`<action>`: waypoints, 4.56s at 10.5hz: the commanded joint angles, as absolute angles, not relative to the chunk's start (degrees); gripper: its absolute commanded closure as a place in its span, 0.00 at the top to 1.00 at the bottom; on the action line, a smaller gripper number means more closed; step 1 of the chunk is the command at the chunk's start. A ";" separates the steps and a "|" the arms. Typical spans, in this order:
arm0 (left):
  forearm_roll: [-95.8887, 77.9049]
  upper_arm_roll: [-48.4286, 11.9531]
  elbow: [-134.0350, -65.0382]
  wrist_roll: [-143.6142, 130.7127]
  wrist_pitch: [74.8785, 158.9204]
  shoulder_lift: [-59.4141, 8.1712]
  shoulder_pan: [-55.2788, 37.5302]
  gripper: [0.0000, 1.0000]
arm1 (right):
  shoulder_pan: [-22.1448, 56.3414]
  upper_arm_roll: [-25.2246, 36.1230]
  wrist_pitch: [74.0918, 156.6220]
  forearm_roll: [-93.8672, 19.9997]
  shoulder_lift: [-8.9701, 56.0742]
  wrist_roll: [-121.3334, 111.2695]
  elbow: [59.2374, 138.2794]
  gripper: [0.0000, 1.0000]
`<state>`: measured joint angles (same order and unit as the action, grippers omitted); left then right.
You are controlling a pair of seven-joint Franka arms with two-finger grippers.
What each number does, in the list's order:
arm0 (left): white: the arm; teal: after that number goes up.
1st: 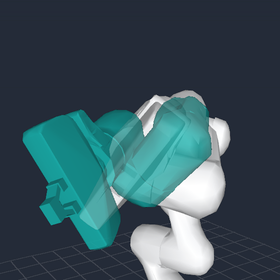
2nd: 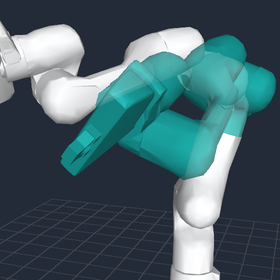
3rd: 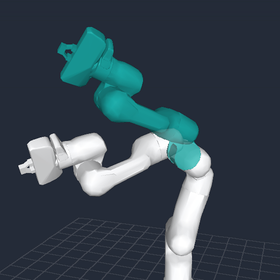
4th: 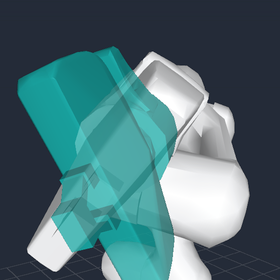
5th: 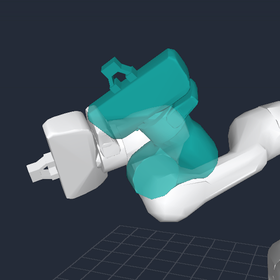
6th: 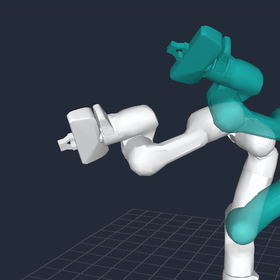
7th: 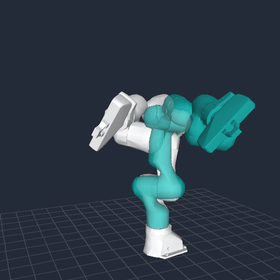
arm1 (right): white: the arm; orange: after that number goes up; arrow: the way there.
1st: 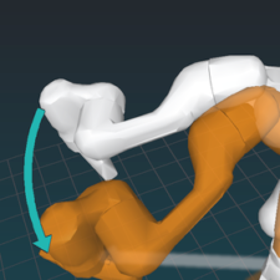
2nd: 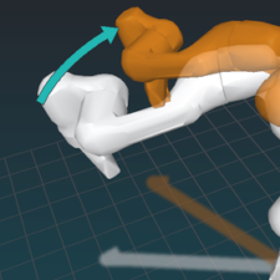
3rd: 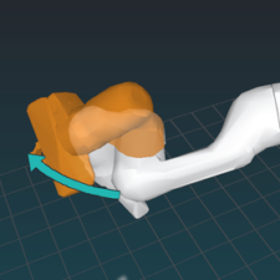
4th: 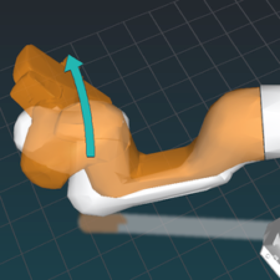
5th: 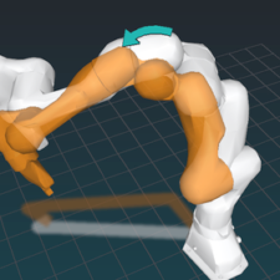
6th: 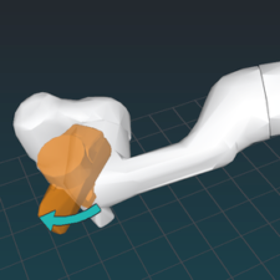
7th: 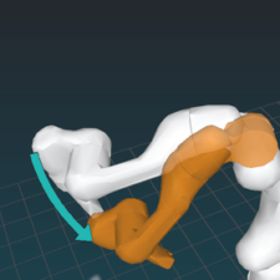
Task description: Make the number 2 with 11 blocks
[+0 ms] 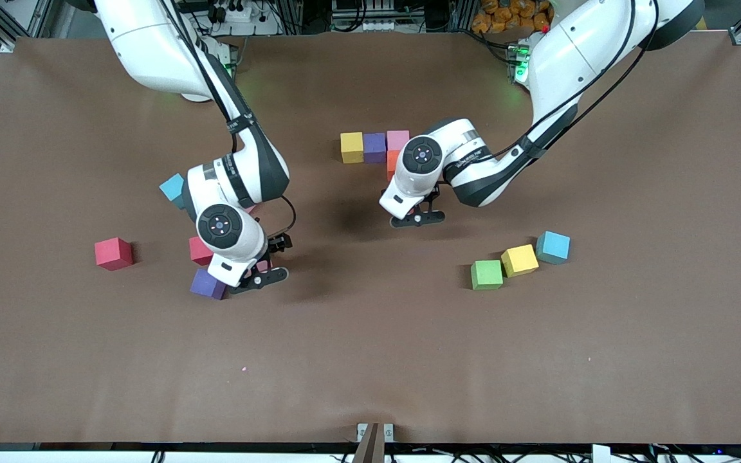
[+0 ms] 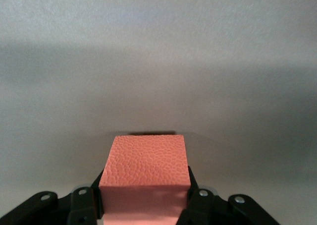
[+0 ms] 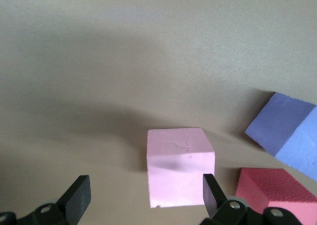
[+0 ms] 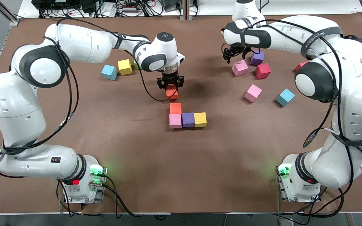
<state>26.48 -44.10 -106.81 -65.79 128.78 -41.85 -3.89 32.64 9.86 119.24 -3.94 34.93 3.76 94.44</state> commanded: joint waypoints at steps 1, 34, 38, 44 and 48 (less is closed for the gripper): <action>28.04 -43.95 -107.67 -64.17 129.73 -41.40 -4.83 0.44 | 31.82 9.14 124.86 -1.58 35.68 2.29 97.89 1.00; 16.79 -44.99 -106.44 -62.58 122.97 -32.70 3.48 1.00 | 29.79 8.97 132.54 -2.37 29.80 -4.22 109.25 1.00; 17.83 -45.88 -101.09 -62.14 121.38 -32.52 8.43 1.00 | 29.71 8.88 134.91 -5.71 30.06 -4.13 109.69 1.00; 18.90 -38.24 -87.74 -44.59 121.38 -37.43 7.04 1.00 | 30.14 8.88 135.26 -5.71 30.24 -5.01 109.69 0.24; 19.16 -34.90 -84.64 -34.99 121.38 -40.51 6.68 1.00 | 37.15 8.70 134.12 -5.54 28.48 -9.48 109.07 0.24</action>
